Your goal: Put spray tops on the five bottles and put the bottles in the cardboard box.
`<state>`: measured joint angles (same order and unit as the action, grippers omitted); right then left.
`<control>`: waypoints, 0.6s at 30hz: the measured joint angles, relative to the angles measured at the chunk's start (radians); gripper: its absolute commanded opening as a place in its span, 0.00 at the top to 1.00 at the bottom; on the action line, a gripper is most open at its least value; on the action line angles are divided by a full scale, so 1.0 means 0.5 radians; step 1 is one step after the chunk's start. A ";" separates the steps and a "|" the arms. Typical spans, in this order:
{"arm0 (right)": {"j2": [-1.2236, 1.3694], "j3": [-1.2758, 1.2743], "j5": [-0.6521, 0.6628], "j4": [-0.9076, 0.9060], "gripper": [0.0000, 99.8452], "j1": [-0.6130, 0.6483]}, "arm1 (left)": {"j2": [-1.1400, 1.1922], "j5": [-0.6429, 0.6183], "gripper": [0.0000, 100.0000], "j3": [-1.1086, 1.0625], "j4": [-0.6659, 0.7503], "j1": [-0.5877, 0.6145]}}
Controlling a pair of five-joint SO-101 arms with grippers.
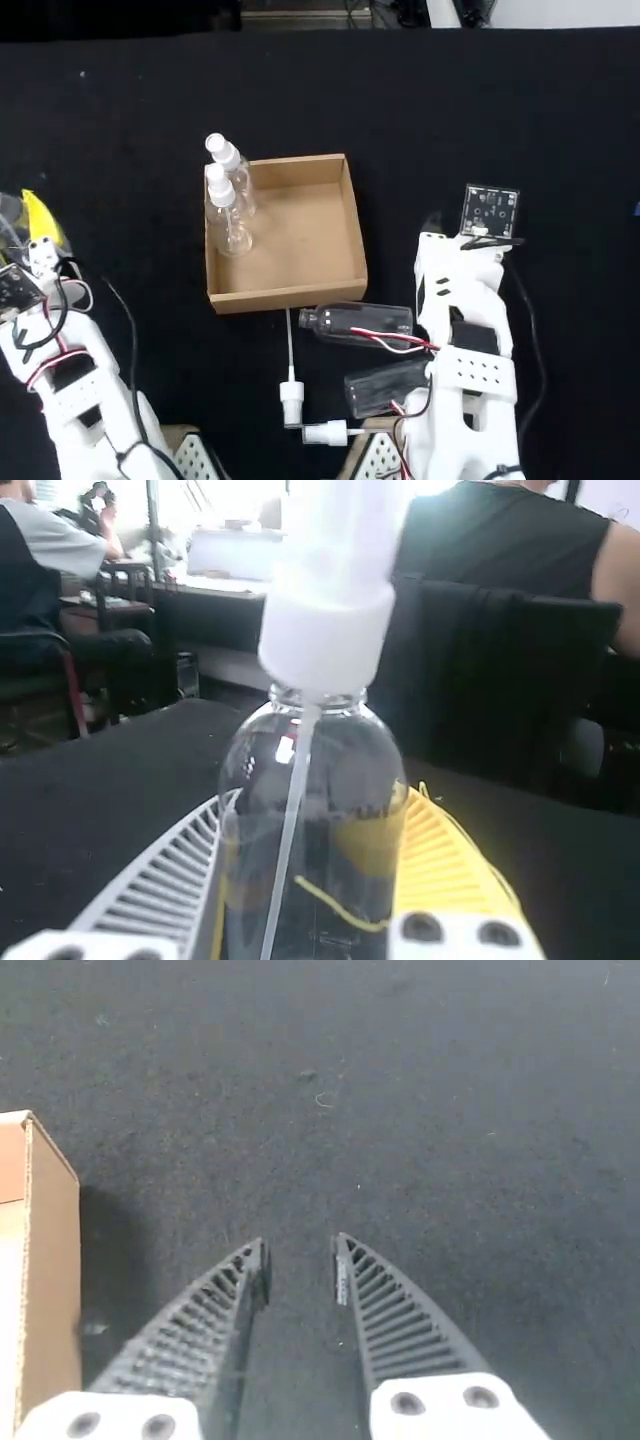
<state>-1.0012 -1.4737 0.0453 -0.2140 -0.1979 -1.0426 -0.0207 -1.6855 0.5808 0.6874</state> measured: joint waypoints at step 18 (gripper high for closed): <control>0.000 0.000 0.000 0.000 0.91 0.000 | 0.540 0.000 0.97 0.141 0.215 -0.147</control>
<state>-1.0012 -1.4737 0.0453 -0.2140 -0.1979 -0.7725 -0.0207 -1.6149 0.6882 0.6137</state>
